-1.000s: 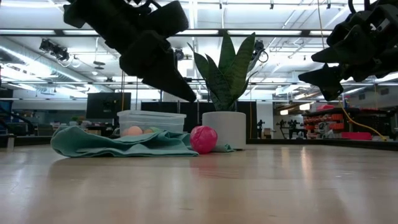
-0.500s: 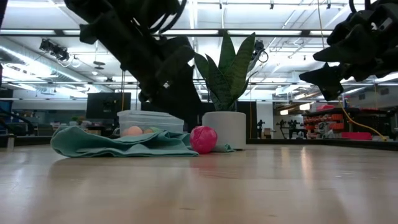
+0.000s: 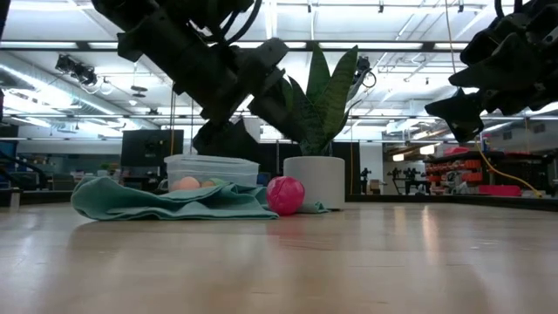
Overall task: Pick and placing Produce into tupperware
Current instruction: Put the dragonfruit into the transparent bin
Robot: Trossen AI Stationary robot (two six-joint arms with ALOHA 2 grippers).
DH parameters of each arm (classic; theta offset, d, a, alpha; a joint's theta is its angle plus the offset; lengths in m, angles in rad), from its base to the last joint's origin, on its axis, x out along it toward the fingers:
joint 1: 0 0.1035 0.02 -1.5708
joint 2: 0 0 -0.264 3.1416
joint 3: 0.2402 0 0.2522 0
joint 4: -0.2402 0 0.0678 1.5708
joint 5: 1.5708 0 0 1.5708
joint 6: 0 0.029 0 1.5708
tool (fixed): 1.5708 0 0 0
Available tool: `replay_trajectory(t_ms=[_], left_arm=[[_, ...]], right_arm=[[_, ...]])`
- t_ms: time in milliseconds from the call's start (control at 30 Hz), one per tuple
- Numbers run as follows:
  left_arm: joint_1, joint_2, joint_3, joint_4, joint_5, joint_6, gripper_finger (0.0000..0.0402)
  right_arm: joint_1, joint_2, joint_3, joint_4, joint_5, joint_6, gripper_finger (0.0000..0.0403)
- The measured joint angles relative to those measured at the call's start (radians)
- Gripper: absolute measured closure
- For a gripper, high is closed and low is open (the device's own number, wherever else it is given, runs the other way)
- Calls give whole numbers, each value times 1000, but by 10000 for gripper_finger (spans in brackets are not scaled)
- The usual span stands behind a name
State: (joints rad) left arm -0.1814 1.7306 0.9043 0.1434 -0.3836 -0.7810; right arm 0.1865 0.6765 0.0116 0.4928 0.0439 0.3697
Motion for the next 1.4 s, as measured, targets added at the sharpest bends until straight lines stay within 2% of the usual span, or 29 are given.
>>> replay_trajectory(t_ms=[133, 267, 467, 600, 733, 900, 967, 1067, 1167, 1400], left_arm=[[0, 0, 0, 27, 0, -10, 67], [-9, 0, 0, 71, 18, 52, 67], [-14, 0, 0, 221, 23, 188, 67], [-7, -2, 0, 218, 68, 70, 67], [22, -3, -1, 103, 154, -77, 67], [46, -3, 1, 50, 187, -125, 67], [55, -3, 38, -50, 192, -125, 67], [56, 9, 123, -235, 151, -85, 67], [54, 14, 213, -332, 124, -26, 67], [53, 65, 365, -586, 40, -23, 67]], right_arm=[[0, 0, 0, 0, -13, -7, 157], [0, 0, 0, -1, -19, -18, 157], [0, 0, 0, -4, -20, -25, 157], [0, 0, 0, -4, -20, -25, 157], [0, 0, 0, -3, -20, -25, 157], [0, 0, 0, -3, -20, -23, 157], [0, 0, 0, -2, -20, -24, 157], [0, 0, 0, -2, -20, -24, 157], [0, 0, 0, -3, -20, -24, 157], [0, 0, 0, -2, -30, -14, 157]])
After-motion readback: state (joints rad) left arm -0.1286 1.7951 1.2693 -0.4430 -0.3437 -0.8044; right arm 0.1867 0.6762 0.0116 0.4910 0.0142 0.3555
